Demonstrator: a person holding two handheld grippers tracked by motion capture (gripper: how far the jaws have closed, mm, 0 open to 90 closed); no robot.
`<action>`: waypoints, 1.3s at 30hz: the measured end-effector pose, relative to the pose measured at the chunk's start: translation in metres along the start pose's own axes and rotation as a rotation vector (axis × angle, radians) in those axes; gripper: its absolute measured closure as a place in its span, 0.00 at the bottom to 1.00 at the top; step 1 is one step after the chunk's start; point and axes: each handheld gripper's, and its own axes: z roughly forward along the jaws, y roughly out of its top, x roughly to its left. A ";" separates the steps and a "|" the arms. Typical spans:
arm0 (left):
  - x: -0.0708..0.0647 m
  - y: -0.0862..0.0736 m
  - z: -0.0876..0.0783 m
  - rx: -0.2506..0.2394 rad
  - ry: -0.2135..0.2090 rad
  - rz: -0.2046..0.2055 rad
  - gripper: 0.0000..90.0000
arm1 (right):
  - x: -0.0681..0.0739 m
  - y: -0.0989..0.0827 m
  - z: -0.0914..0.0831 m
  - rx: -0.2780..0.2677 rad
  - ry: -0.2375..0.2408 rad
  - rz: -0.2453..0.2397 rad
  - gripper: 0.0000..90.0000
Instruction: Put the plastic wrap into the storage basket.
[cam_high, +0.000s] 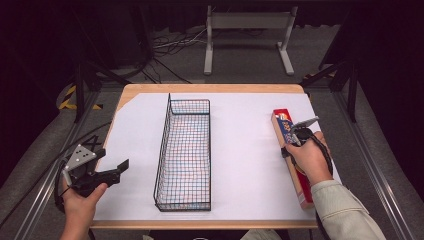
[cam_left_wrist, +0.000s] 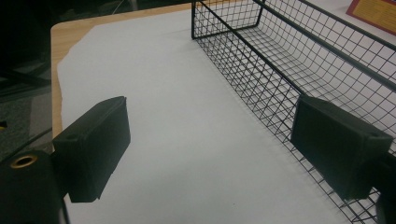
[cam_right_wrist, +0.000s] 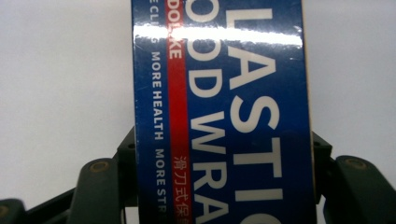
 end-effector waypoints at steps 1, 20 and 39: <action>0.000 0.000 0.000 0.000 0.000 0.000 0.14 | 0.000 0.000 -0.001 0.003 0.002 0.006 0.43; 0.001 0.000 0.000 -0.003 0.004 -0.002 0.14 | 0.009 0.011 -0.024 0.000 0.016 0.069 0.44; 0.000 -0.001 0.001 0.005 0.016 0.003 0.14 | 0.036 0.028 -0.070 -0.072 0.022 0.044 0.44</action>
